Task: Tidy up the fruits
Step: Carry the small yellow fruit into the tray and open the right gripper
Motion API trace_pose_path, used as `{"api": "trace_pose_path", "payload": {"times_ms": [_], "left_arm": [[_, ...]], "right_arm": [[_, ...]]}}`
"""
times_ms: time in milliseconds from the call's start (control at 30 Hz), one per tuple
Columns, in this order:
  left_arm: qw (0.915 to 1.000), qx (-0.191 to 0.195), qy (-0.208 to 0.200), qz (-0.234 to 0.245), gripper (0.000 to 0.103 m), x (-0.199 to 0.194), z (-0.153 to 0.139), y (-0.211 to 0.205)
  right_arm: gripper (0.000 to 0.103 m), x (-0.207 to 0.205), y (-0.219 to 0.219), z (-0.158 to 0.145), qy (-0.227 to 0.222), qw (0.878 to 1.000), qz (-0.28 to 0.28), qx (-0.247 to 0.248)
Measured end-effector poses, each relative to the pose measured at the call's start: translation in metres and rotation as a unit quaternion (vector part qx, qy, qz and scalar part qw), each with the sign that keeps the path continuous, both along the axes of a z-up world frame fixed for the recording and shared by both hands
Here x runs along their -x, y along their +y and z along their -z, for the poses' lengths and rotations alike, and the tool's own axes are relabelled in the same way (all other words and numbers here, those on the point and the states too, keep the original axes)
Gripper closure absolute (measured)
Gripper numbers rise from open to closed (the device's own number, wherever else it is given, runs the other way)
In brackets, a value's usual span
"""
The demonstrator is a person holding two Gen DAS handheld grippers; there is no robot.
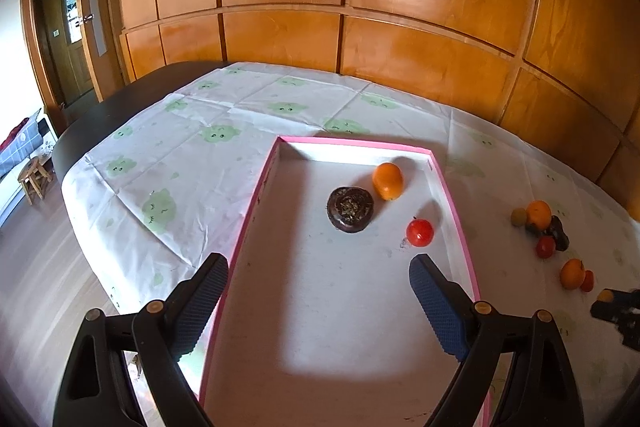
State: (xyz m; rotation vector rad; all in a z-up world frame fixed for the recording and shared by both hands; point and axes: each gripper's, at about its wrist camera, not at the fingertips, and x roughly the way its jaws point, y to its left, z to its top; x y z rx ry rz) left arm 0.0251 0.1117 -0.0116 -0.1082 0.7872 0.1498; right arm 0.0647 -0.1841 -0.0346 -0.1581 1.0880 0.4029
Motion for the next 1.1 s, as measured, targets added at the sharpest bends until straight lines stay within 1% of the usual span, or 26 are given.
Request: {"api": "trace_pose_path", "payload": {"times_ms": [100, 200, 400, 567, 767, 933, 1000, 1100], "left_arm": [[1.0000, 0.000, -0.003, -0.002, 0.011, 0.000, -0.002, 0.002], [1.0000, 0.000, -0.003, -0.004, 0.011, 0.000, -0.003, 0.004], [0.9999, 0.003, -0.002, -0.014, 0.011, 0.001, -0.001, 0.013], [0.9996, 0.010, 0.000, -0.028, 0.011, 0.002, 0.001, 0.025], [0.9994, 0.015, 0.001, -0.031, 0.011, 0.001, 0.004, 0.031], [0.9995, 0.015, 0.005, -0.028, 0.011, 0.001, 0.006, 0.032], [0.9995, 0.015, 0.007, -0.026, 0.011, 0.001, 0.007, 0.031], [0.9996, 0.015, 0.010, -0.021, 0.011, 0.001, 0.009, 0.029]], "right_arm": [[0.075, -0.003, 0.037, -0.010, -0.011, 0.999, -0.041, -0.034], [0.075, -0.011, 0.067, -0.018, -0.021, 0.996, -0.066, -0.059], [0.075, -0.021, 0.108, -0.021, -0.028, 0.992, -0.099, -0.078], [0.075, -0.029, 0.130, -0.016, -0.022, 0.990, -0.115, -0.080], [0.075, -0.038, 0.158, 0.000, -0.019, 0.990, -0.129, -0.052], [0.074, -0.047, 0.165, 0.013, -0.008, 0.991, -0.128, -0.041], [0.073, -0.048, 0.165, 0.018, -0.010, 0.992, -0.122, -0.033], [0.072, -0.047, 0.163, 0.020, -0.013, 0.993, -0.116, -0.034]]}}
